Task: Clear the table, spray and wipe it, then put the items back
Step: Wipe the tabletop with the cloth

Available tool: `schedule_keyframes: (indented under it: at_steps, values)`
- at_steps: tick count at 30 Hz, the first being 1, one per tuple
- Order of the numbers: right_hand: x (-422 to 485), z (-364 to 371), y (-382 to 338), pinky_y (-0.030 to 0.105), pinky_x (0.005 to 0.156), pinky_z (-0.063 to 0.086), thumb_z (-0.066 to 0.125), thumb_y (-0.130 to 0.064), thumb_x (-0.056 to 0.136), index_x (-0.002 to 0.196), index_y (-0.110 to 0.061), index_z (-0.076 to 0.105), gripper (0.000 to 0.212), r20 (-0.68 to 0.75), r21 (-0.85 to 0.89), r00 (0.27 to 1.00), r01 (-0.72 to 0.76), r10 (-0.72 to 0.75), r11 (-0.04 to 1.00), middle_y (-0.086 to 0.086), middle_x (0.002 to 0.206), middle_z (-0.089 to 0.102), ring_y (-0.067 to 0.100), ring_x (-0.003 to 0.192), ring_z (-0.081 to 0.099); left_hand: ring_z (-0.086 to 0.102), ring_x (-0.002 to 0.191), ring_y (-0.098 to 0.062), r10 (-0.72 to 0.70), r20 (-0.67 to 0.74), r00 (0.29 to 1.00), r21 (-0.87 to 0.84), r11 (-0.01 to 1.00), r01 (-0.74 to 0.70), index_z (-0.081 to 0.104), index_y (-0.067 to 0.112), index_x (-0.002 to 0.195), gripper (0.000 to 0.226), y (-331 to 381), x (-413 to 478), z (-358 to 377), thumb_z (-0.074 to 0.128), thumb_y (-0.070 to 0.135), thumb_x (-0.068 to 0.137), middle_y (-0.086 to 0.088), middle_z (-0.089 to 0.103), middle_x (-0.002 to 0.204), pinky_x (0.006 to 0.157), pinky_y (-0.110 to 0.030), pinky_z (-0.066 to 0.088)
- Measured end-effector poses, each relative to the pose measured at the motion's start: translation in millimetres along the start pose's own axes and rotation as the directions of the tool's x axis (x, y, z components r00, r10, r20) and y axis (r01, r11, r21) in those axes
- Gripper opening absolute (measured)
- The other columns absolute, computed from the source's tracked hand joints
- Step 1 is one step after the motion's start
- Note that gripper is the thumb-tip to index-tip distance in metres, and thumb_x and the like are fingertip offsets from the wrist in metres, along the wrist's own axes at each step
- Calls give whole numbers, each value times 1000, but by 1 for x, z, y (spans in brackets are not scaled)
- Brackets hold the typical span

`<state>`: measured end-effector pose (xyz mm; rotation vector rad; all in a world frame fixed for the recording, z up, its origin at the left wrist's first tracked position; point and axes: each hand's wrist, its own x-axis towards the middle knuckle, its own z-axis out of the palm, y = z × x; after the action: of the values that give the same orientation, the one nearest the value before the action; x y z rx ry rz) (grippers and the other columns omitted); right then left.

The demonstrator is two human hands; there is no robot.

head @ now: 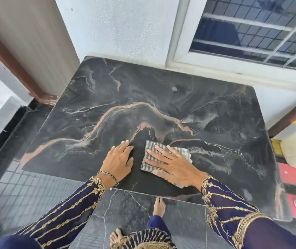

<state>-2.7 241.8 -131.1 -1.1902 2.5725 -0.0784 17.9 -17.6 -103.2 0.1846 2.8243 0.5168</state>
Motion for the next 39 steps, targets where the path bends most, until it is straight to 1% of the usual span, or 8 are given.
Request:
schedule_keyframes:
  at_steps: [5, 9, 12, 15, 18, 21, 30, 39]
  values:
    - [52, -25, 66, 39, 120, -24, -5, -73, 95, 149, -67, -8, 54, 113, 160, 994, -14, -5, 987, -37, 158, -27, -3, 146, -34, 15, 149, -17, 15, 9, 1000, -39, 999, -14, 26, 17, 150, 68, 19, 52, -7, 50, 30, 87, -1, 24, 159, 122, -39, 9]
    - [99, -48, 125, 44, 121, -23, 2, -73, 97, 146, -70, -9, 50, 153, 178, 988, -4, -24, 984, -38, 156, -30, -3, 144, -37, -2, 150, -16, -12, 58, 998, 29, 1000, 11, 3, 15, 154, 105, 29, 119, -21, 58, 58, 75, -2, 5, 163, 122, -40, 0]
    - [133, -65, 164, 46, 121, -23, 4, -74, 97, 146, -69, -9, 52, 171, 146, 985, -2, -23, 989, -35, 157, -31, 2, 145, -37, -6, 150, -23, -82, 93, 992, 143, 987, 68, -5, 10, 153, 135, 32, 172, -41, 61, 79, 58, -6, -1, 163, 122, -44, 4]
    - [166, -79, 201, 45, 121, -24, 10, -73, 99, 152, -62, -8, 58, 177, 104, 984, 0, -18, 995, -31, 158, -33, 7, 148, -35, -6, 149, -36, -246, 163, 956, 272, 942, 196, -10, 2, 150, 157, 35, 219, -63, 67, 85, 42, -16, -5, 161, 118, -55, 16]
    - [199, -93, 235, 44, 120, -24, 15, -71, 100, 152, -59, -11, 59, 162, 56, 987, 1, -10, 998, -29, 156, -35, 8, 147, -34, -6, 146, -44, -390, 265, 882, 317, 899, 302, -10, -3, 149, 158, 42, 252, -73, 77, 76, 42, -23, -10, 158, 109, -64, 29]
    - [233, -104, 264, 44, 120, -23, 14, -72, 99, 150, -60, -15, 59, 148, 24, 989, 2, -6, 1000, -27, 156, -34, 9, 148, -33, -6, 144, -50, -437, 328, 837, 376, 874, 309, -11, -8, 146, 157, 45, 271, -69, 81, 70, 45, -29, -11, 156, 105, -68, 32]
    - [287, -126, 293, 48, 124, -16, 15, -71, 100, 156, -55, -7, 61, 66, 29, 995, -76, 74, 997, -20, 166, -22, 12, 154, -22, -4, 142, -54, -461, 373, 806, 445, 850, 280, -11, -11, 144, 159, 43, 280, -68, 80, 72, 44, -33, -11, 154, 104, -66, 36]
    - [215, -112, 348, 47, 126, -13, 11, -71, 99, 153, -57, -13, 60, -4, 24, 986, -164, 164, 986, -25, 163, -23, 5, 150, -26, -8, 143, -52, -459, 360, 812, 423, 857, 296, -11, -11, 144, 158, 45, 276, -68, 80, 71, 44, -32, -14, 154, 106, -64, 35]
